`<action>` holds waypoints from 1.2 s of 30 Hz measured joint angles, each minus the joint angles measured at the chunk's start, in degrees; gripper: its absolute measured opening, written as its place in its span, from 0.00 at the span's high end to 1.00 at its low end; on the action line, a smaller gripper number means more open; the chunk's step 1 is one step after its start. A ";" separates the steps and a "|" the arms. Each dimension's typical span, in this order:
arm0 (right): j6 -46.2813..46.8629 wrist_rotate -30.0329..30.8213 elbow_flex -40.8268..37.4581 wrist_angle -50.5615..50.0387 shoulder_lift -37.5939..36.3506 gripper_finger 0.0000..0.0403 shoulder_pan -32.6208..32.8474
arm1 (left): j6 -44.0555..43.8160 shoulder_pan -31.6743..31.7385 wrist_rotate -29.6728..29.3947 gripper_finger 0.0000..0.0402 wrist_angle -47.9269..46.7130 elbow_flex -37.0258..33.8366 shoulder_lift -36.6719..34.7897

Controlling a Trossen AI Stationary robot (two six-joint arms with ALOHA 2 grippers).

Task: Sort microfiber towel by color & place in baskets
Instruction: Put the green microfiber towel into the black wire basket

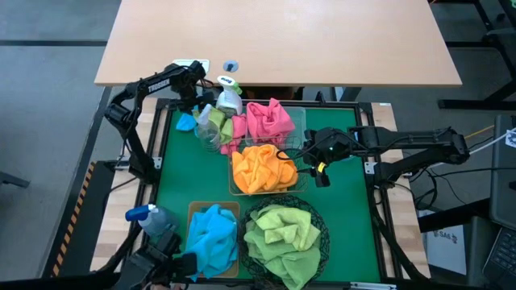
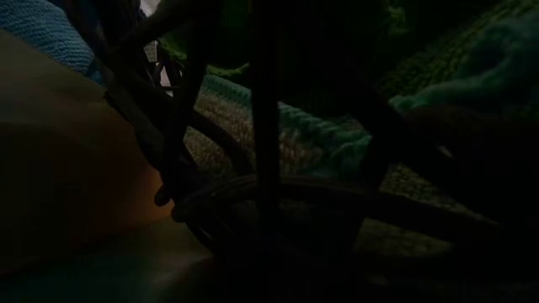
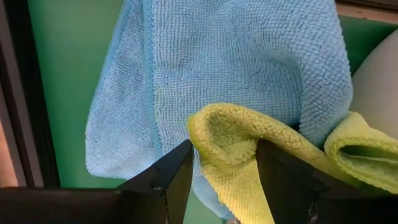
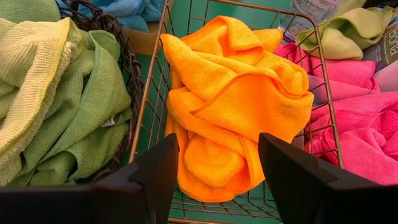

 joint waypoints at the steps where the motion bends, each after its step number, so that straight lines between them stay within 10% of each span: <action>1: -0.02 0.00 0.00 0.00 -0.02 0.45 0.00 | 0.00 0.00 0.11 0.58 0.08 0.00 0.06; 13: -0.05 0.00 0.00 -0.04 -0.02 0.45 0.01 | 2.01 0.02 0.37 0.97 0.70 0.00 0.07; 36: -0.09 0.02 0.00 2.74 0.24 0.45 0.00 | 5.87 -1.24 8.08 1.00 2.12 0.00 -22.42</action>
